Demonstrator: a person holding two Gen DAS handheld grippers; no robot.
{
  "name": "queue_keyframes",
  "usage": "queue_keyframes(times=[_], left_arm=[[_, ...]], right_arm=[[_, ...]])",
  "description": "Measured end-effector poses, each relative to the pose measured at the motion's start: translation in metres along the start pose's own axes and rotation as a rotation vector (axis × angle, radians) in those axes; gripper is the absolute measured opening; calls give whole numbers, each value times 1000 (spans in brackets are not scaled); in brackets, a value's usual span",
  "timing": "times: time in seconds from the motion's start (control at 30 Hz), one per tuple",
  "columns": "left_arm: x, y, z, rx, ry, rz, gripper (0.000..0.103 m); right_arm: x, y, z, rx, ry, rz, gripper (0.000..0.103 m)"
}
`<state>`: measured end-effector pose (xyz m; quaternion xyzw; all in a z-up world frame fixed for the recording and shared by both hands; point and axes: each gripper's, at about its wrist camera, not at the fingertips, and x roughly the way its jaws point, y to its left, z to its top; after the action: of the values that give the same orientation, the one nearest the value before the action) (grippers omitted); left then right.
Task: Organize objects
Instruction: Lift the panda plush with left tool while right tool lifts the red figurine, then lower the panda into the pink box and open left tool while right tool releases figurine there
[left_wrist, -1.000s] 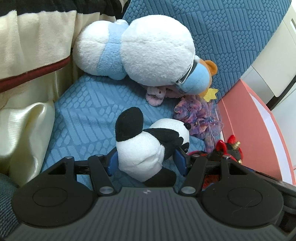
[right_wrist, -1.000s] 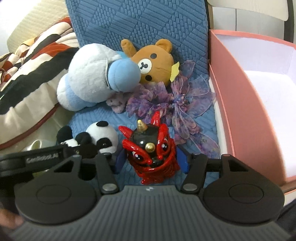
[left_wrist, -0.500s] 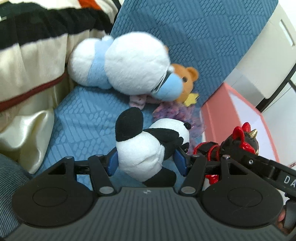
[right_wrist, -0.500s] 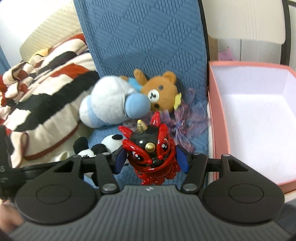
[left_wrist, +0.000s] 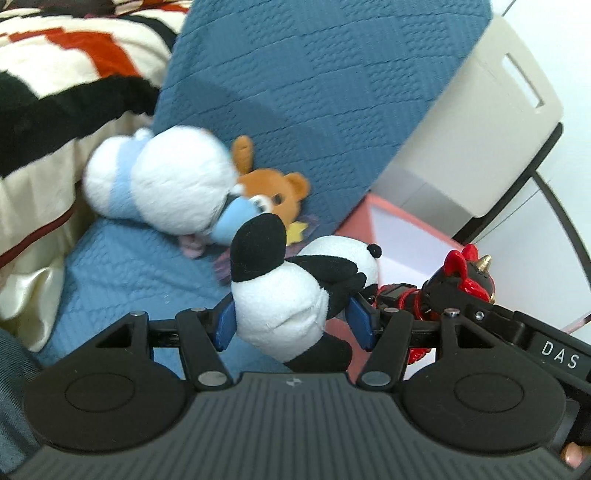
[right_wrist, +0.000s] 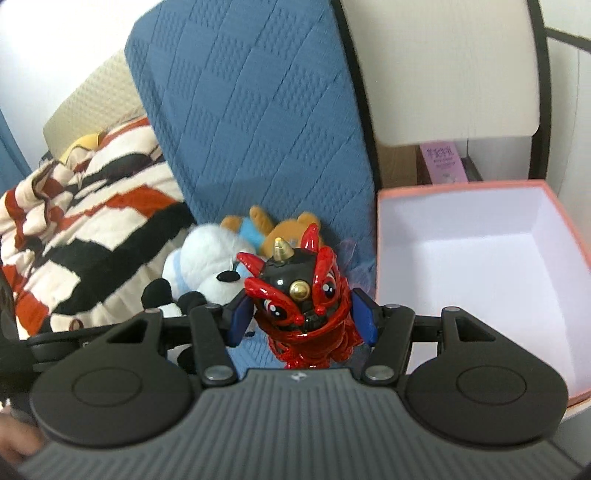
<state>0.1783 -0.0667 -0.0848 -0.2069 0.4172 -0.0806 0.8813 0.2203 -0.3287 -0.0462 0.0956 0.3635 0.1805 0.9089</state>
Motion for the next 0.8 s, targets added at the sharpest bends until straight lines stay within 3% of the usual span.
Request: queue_keyframes(times=[0.43,0.8], left_arm=[[7,-100,33,74,-44,-88,67],[75,-173,15,142,44,-118,67]], right_arm=[[-36,-61,41,43,-81,-28,61],[-32,-145,26,118,-24,-149,61]])
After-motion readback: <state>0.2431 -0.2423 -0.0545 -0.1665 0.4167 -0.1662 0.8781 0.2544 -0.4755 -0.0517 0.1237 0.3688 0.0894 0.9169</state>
